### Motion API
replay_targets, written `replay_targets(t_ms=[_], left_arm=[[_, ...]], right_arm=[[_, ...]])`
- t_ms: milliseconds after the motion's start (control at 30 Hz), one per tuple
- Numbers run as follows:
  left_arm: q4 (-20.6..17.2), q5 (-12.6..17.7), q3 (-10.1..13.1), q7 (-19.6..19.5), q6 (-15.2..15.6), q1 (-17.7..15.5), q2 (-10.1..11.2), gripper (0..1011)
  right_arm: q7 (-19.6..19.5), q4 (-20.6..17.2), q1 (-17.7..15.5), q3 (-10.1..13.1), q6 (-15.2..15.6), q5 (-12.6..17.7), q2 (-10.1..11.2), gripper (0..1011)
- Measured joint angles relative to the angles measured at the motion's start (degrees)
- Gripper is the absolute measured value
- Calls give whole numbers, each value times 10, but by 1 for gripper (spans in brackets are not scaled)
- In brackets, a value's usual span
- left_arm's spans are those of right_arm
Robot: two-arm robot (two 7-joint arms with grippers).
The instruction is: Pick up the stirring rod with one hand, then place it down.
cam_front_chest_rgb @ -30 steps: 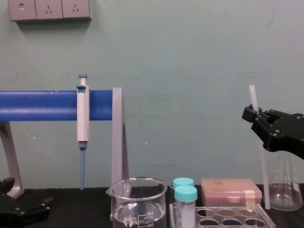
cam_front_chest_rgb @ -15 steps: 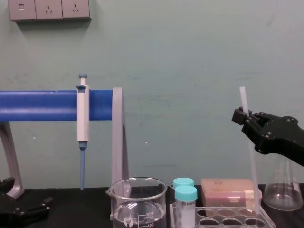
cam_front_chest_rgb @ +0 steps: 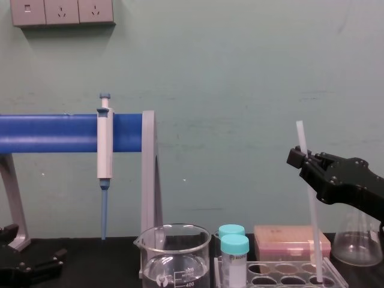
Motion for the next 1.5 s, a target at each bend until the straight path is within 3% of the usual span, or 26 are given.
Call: replay_targets(t_ms=[900,1500], left_arm=[[0,0,0,0,0,0,0,1000],[0,0,0,0,0,0,0,1000]], right_arm=[[24,83,34,-17,19,6,-11,72],[30,106,45,-22,32,5,-15,72]])
